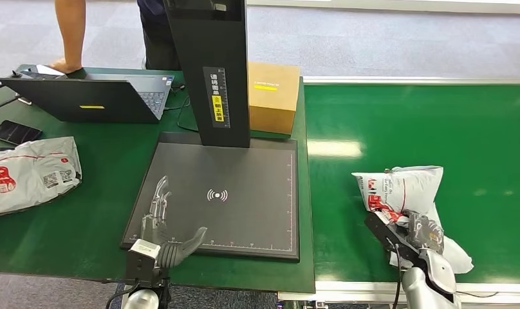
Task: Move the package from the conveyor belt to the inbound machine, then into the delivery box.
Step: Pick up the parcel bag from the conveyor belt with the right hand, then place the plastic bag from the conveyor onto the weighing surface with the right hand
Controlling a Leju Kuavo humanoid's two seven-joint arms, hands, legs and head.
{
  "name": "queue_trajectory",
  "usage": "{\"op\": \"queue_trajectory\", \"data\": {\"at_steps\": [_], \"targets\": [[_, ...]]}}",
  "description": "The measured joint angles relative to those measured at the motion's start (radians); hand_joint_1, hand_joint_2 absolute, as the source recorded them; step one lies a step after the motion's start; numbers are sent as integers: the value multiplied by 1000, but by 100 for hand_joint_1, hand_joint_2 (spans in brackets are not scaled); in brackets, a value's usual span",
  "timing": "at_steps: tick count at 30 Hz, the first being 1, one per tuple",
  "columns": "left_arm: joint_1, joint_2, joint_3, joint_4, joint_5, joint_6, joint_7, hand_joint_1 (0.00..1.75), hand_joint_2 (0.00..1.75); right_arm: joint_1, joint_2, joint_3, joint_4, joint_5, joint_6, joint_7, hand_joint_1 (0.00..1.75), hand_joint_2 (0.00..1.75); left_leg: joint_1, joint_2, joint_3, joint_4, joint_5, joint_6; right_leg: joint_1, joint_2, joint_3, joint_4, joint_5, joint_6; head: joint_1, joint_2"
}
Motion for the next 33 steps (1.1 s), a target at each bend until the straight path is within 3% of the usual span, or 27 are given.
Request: {"op": "queue_trajectory", "data": {"at_steps": [6, 10, 14, 19, 26, 33], "targets": [[1, -1, 4, -1, -3, 0, 1, 0, 175, 32, 24, 15, -62, -17, -77, -27, 175, 175, 0, 0, -3, 0, 0, 0, 0, 0, -2, 1, 0, 0, 0, 0], [2, -2, 9, -1, -10, -4, 1, 0, 175, 105, 82, 59, -243, -112, -137, -103, 172, 175, 0, 0, -6, 0, 0, -1, 0, 0, -7, 2, 0, 0, 0, 0], [2, -3, 12, -1, -11, -12, 0, 0, 175, 172, 129, 163, -459, -152, -192, -138, 171, 175, 0, 0, -9, 0, 0, -1, 0, 0, -10, 3, 0, -1, 0, 0], [1, -3, 14, -1, -7, -10, -6, 0, 175, 204, 144, 336, -623, -152, -252, -146, 171, 175, 0, 0, -10, 0, 0, -1, 0, 1, -12, 4, -1, -2, 0, 0], [1, -3, 14, -1, 0, -7, -16, 0, 175, 205, 144, 532, -692, -137, -272, -149, 171, 175, 0, 0, -10, 0, 0, -1, -1, 1, -12, 4, -1, -2, 0, 0], [-1, -3, 14, -1, 1, -7, -17, 0, 175, 205, 143, 587, -704, -138, -273, -151, 171, 175, 0, 0, -11, 0, 0, -1, -1, 1, -13, 4, -1, -2, 0, 0]]}}
